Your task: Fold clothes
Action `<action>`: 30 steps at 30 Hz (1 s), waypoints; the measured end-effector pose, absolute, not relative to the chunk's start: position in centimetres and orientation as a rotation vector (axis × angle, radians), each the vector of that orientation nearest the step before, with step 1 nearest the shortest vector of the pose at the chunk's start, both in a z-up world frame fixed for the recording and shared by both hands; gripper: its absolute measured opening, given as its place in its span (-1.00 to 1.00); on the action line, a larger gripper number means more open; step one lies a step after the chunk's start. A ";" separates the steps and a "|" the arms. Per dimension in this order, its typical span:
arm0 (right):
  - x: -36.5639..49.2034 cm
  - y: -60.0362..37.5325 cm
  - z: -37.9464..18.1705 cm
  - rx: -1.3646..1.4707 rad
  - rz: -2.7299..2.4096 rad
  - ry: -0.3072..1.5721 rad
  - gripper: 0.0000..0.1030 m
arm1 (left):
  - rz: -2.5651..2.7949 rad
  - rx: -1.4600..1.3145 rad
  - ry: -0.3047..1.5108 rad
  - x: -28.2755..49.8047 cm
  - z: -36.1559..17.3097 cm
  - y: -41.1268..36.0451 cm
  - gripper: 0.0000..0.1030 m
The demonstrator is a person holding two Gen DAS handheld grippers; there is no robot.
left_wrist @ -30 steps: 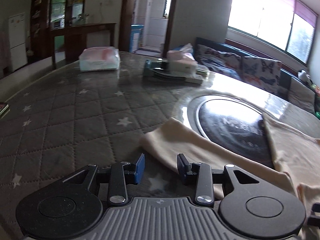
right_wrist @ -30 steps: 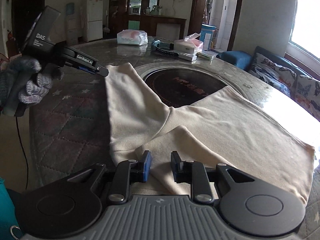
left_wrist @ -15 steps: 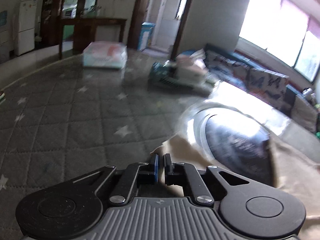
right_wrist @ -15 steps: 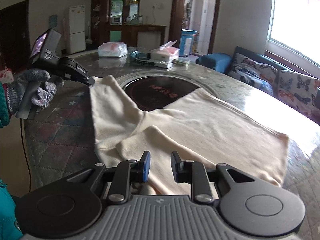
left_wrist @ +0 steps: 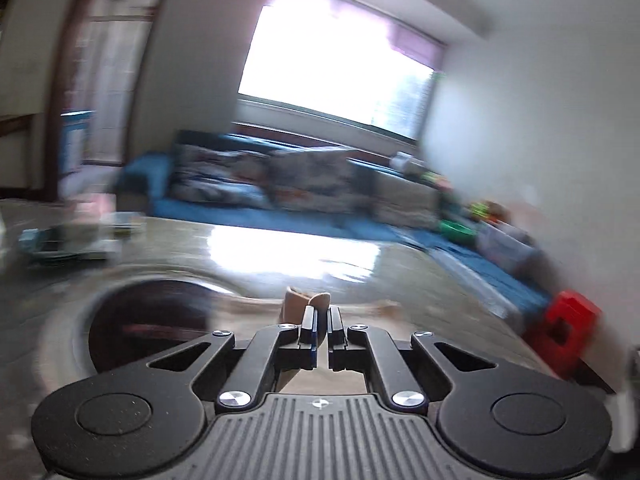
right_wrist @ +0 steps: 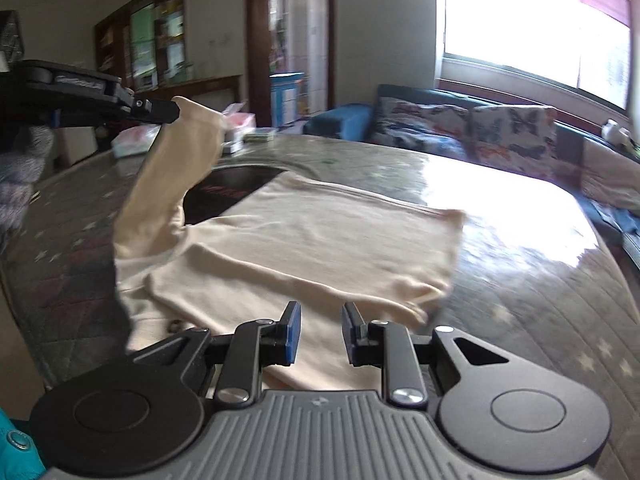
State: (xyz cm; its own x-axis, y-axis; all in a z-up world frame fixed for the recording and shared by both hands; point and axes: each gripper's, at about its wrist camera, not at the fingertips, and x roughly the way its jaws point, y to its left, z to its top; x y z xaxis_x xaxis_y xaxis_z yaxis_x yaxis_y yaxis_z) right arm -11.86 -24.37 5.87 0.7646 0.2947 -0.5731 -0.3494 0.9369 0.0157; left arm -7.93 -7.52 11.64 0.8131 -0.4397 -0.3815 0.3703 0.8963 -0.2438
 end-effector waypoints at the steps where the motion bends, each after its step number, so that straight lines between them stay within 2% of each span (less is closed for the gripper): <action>1: -12.0 -24.8 5.8 -0.086 0.338 0.607 -0.58 | -0.464 -0.157 0.451 -7.9 11.5 -8.8 -0.91; 12: -13.2 -29.5 5.2 0.019 0.212 0.613 -0.58 | -0.669 -0.093 0.602 -8.4 6.7 -17.1 -0.85; 14: -13.0 -29.6 5.2 0.025 0.208 0.612 -0.58 | -0.703 -0.070 0.623 -8.7 6.1 -17.3 -0.67; 16: -12.8 -29.5 5.2 0.027 0.211 0.612 -0.58 | -0.711 -0.043 0.624 -9.1 5.9 -17.0 -0.54; 18: -12.5 -29.1 5.2 0.031 0.228 0.614 -0.58 | -0.699 -0.035 0.621 -9.1 5.8 -16.1 -0.49; 30: -9.0 -25.9 4.2 0.005 0.308 0.629 -0.58 | -0.426 -0.056 0.681 -6.0 3.7 -7.3 -0.54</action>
State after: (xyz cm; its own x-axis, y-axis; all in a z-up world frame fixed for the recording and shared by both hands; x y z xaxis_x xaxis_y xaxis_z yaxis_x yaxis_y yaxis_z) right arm -8.98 -25.93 4.23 0.7646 0.2850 -0.5781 -0.2821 0.9544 0.0975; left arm -6.01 -7.31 3.70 0.6945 -0.3996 -0.5983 0.3632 0.9126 -0.1878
